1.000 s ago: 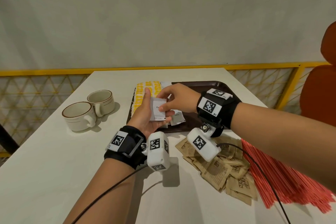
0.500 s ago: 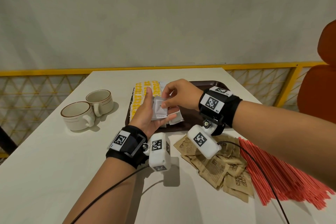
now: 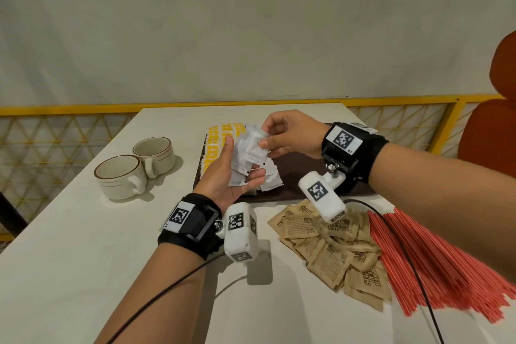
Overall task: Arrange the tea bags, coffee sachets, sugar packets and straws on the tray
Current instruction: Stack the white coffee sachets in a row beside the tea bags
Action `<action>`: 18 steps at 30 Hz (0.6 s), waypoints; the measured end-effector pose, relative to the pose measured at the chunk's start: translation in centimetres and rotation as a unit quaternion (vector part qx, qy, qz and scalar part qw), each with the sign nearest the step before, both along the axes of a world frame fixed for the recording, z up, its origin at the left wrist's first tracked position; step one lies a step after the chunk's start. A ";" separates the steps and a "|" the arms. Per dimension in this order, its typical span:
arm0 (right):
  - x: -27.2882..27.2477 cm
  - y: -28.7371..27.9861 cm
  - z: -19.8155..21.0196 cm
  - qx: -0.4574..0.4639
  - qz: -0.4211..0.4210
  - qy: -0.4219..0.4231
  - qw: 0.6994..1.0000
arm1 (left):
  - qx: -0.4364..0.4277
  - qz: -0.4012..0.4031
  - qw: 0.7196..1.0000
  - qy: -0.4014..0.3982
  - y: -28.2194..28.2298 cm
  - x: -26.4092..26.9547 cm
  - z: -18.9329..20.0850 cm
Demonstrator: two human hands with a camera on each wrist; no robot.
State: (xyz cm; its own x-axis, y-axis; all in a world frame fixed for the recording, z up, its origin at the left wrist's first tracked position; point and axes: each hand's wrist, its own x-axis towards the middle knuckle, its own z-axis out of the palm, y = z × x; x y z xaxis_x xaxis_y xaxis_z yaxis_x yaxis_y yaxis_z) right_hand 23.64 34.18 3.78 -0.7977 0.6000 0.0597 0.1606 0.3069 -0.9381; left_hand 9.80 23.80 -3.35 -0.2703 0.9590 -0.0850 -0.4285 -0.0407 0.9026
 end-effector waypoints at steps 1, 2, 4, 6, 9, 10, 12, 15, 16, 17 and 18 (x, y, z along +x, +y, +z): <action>-0.1 -0.1 -0.2 0.009 0.008 -0.010 1.000 | -0.001 -0.009 1.000 0.000 -0.1 0.1 0.1; -0.2 -0.2 -0.4 0.021 0.015 -0.018 0.999 | -0.002 -0.014 1.000 0.002 0.0 0.1 0.1; -0.5 -0.3 -0.6 0.034 0.022 -0.021 0.999 | -0.010 -0.018 1.000 0.008 -0.1 0.3 0.1; -0.6 -0.1 -0.6 0.038 0.008 -0.006 0.999 | -0.013 -0.007 1.000 0.002 -0.2 0.2 0.1; -0.3 0.9 -0.6 0.020 -0.053 0.025 0.998 | 0.000 0.021 0.999 -0.027 -0.2 -0.3 0.0; 0.0 1.4 -0.7 0.010 -0.069 0.021 0.997 | 0.007 0.025 0.999 -0.034 -0.2 -0.5 0.0; 0.6 2.1 -1.2 0.026 -0.077 -0.053 0.995 | 0.015 0.032 0.998 -0.045 -0.2 -0.7 -0.1; 1.2 2.6 -2.8 0.101 -0.052 -0.221 0.969 | 0.015 0.050 0.997 -0.056 -0.1 -0.8 -0.3; 1.1 2.5 -3.4 0.105 -0.046 -0.244 0.963 | 0.016 0.055 0.997 -0.057 -0.1 -0.7 -0.3; 0.9 2.5 -4.0 0.103 -0.041 -0.254 0.961 | 0.016 0.058 0.996 -0.059 -0.1 -0.6 -0.2; 0.7 2.4 -4.4 0.098 -0.038 -0.259 0.960 | 0.016 0.060 0.996 -0.059 -0.1 -0.6 -0.2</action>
State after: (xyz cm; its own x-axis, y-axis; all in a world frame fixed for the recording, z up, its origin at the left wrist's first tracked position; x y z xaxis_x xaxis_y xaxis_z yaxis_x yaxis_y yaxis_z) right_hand 24.36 36.58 -0.59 -0.7055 0.6749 -0.2161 0.6186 0.4378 -0.6524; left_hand 9.24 23.66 -3.57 -0.3722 0.9235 -0.0928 -0.5226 -0.1259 0.8432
